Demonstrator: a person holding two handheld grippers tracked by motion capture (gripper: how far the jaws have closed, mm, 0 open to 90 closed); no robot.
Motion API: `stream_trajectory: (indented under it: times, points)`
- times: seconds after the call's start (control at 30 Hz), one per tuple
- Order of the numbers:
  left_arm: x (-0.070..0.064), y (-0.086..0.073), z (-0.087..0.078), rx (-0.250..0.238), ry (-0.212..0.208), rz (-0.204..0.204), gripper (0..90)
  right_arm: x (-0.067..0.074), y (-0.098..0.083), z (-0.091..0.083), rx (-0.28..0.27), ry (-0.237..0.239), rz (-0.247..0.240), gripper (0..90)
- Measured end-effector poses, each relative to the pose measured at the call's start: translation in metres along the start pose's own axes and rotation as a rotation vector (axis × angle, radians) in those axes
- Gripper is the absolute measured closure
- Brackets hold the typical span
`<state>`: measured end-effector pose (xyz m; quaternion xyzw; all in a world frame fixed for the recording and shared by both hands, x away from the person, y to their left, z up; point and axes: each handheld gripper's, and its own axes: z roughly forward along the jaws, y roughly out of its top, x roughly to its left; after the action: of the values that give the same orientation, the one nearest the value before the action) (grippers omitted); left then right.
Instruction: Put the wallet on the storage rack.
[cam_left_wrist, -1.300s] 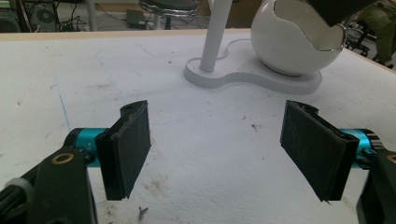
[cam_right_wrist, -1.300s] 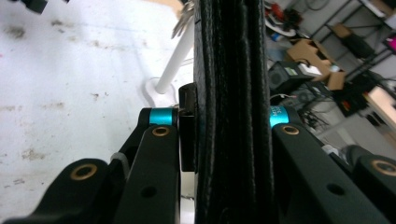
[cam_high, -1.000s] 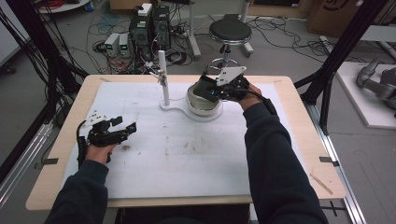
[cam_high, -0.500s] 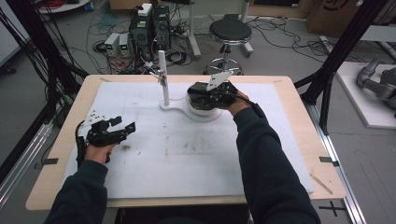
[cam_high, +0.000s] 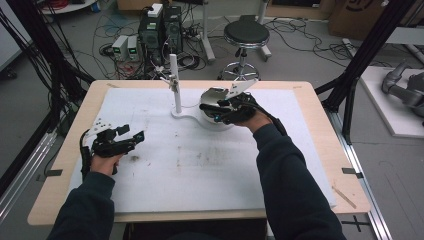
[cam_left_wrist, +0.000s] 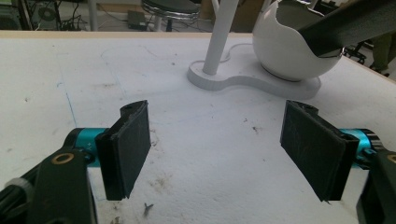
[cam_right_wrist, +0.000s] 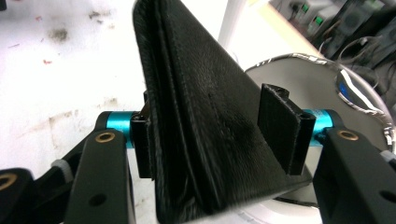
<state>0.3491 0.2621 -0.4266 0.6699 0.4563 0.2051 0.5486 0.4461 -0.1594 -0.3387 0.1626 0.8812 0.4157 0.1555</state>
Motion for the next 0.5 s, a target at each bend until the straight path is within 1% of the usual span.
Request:
stream_trajectory:
  times: [0.03,0.07,0.13,0.17,0.23,0.27,0.37,0.43,0.47,0.5]
  points:
    - [0.000,0.000,0.000,0.001,0.000,0.000,24.4,0.000,-0.003,-0.001,0.005,0.017,0.025,41.8]
    - [0.000,0.000,0.000,-0.001,0.000,-0.001,24.4,-0.001,-0.005,-0.002,0.027,0.023,0.050,38.9]
    - [-0.001,0.000,0.000,0.002,0.001,0.001,24.4,-0.001,-0.008,-0.003,0.031,0.038,0.095,37.1]
    - [-0.001,0.000,0.000,0.003,-0.002,0.006,24.4,0.000,-0.008,-0.004,0.034,0.043,0.102,37.0]
    - [-0.002,0.000,0.000,0.004,-0.001,0.007,24.4,0.002,-0.008,-0.006,0.036,0.040,0.101,37.5]
    - [-0.002,0.000,0.000,0.003,-0.004,0.004,24.4,0.001,-0.008,-0.007,0.032,0.051,0.108,37.5]
    - [-0.002,0.000,0.001,0.007,-0.003,0.007,24.4,0.002,-0.009,-0.008,0.012,0.073,0.124,37.2]
    - [-0.002,0.000,0.001,0.010,-0.005,0.007,24.4,0.003,-0.016,-0.008,-0.024,0.082,0.136,37.0]
    - [-0.002,0.000,0.001,0.011,-0.005,0.007,24.4,0.003,-0.018,-0.007,-0.021,0.099,0.149,36.9]
    - [-0.002,0.000,0.001,0.011,-0.004,0.007,24.4,0.003,-0.020,-0.007,-0.025,0.104,0.151,37.0]
